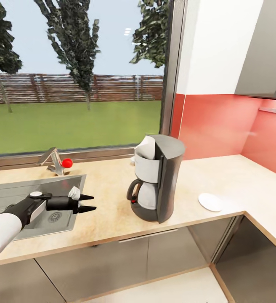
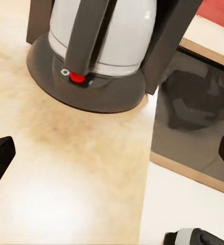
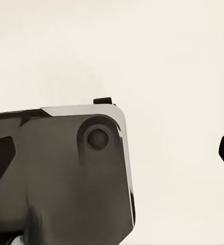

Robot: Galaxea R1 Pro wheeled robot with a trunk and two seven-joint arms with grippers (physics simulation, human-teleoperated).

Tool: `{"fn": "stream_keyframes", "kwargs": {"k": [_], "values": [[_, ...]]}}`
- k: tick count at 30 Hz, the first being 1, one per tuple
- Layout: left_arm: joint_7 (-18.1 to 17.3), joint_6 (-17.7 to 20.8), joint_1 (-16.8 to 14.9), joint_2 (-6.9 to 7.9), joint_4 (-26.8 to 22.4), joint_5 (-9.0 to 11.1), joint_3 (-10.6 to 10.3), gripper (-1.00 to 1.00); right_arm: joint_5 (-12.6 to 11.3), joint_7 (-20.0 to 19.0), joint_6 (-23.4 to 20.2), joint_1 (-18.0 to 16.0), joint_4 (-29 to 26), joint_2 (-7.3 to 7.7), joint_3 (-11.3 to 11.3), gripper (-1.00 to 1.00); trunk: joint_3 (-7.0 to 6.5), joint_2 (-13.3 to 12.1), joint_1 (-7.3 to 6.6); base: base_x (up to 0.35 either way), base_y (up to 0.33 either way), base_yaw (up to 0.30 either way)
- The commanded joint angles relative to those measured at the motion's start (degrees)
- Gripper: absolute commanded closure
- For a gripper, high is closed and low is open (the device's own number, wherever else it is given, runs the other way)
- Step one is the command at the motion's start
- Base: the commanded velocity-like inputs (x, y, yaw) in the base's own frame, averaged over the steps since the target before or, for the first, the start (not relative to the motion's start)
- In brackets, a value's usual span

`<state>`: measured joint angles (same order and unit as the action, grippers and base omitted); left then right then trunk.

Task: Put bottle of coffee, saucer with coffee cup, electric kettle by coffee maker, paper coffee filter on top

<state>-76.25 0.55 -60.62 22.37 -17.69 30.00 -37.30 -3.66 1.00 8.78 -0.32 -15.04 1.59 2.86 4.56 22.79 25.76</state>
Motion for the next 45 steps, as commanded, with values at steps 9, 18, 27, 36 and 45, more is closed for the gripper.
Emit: {"fn": "stream_keyframes", "kwargs": {"k": [9, 18, 27, 36, 45], "values": [[-0.04, 0.06, 0.39, 0.04, -0.97, 0.44, -0.41, -1.0, -0.39, -0.04, 0.19, -0.03, 0.04, -0.04, 0.04, -1.0, 0.13, 0.13, 0.02, -0.186, -0.227, 0.0], [-0.01, 0.06, 0.42, 0.04, -0.99, 0.43, -0.41, -1.0, -0.39, -0.03, 0.19, -0.03, 0.02, -0.09, 0.04, -1.0, 0.13, 0.13, 0.02, -0.25, -0.193, 0.15], [0.06, 0.14, 0.71, 0.13, -0.94, 0.41, -0.33, -1.0, -0.39, -0.03, 0.19, -0.03, 0.03, -0.09, 0.04, -1.0, 0.13, 0.13, 0.02, -0.315, -0.055, 0.274], [0.13, 0.15, 0.77, 0.21, -0.94, 0.41, -0.32, -1.0, -0.39, -0.03, 0.19, -0.03, 0.09, -0.09, 0.04, -1.0, 0.13, 0.13, 0.02, -0.335, 0.027, 0.111], [0.24, 0.15, 0.87, 0.22, -0.77, 0.41, -0.32, -1.0, -0.39, -0.03, 0.19, -0.03, 0.09, -0.09, 0.04, -1.0, 0.13, 0.13, 0.02, -0.249, 0.125, 0.002]]}}
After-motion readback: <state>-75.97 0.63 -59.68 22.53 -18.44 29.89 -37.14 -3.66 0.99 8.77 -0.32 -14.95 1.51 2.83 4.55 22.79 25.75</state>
